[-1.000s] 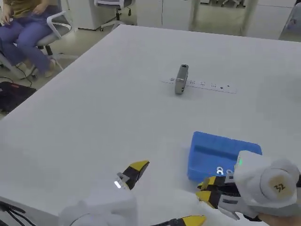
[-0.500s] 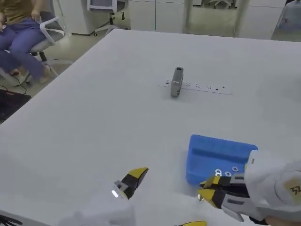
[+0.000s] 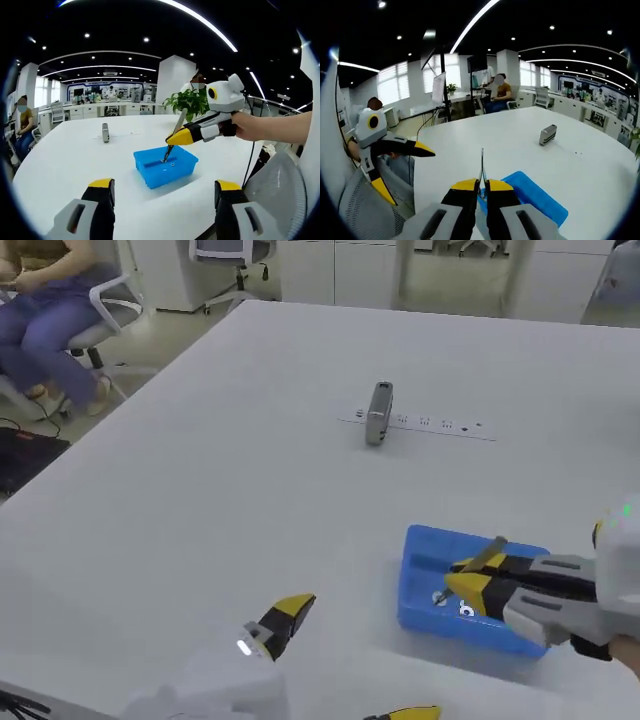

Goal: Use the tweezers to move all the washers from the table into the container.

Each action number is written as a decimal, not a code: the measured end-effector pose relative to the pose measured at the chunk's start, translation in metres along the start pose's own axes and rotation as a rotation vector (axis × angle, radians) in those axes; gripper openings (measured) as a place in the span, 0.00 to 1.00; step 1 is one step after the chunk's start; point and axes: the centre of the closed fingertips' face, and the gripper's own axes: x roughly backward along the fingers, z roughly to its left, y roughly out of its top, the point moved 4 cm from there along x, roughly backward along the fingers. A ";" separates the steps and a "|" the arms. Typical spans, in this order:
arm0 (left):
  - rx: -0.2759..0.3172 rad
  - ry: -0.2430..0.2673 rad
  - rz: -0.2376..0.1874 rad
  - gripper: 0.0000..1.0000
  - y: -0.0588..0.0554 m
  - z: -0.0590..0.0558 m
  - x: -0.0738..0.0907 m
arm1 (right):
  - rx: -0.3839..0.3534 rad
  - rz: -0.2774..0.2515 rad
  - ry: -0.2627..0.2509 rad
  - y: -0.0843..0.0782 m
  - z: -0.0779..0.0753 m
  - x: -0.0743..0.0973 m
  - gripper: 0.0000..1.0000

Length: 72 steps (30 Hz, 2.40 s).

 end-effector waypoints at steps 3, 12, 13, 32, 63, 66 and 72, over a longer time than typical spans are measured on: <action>0.000 0.000 0.002 0.83 0.000 0.000 0.000 | 0.002 -0.007 -0.016 0.008 -0.009 -0.002 0.02; 0.007 0.008 -0.008 0.83 0.001 0.002 0.001 | 0.004 0.064 -0.028 0.005 -0.037 -0.027 0.02; 0.007 0.010 -0.006 0.83 0.001 0.002 0.001 | -0.003 0.073 -0.027 0.002 -0.040 -0.031 0.02; 0.018 0.019 0.001 0.81 0.000 0.005 0.001 | -0.101 0.178 -0.017 -0.050 -0.048 -0.052 0.02; -0.005 0.001 0.010 0.77 0.000 0.001 0.001 | -0.080 0.008 -0.072 -0.026 -0.049 -0.035 0.04; 0.034 -0.009 0.003 0.73 0.003 0.003 0.004 | -0.088 -0.056 -0.089 -0.012 -0.049 -0.024 0.04; 0.098 0.012 -0.027 0.67 0.011 0.013 0.010 | -0.074 -0.139 -0.100 0.007 -0.039 0.008 0.03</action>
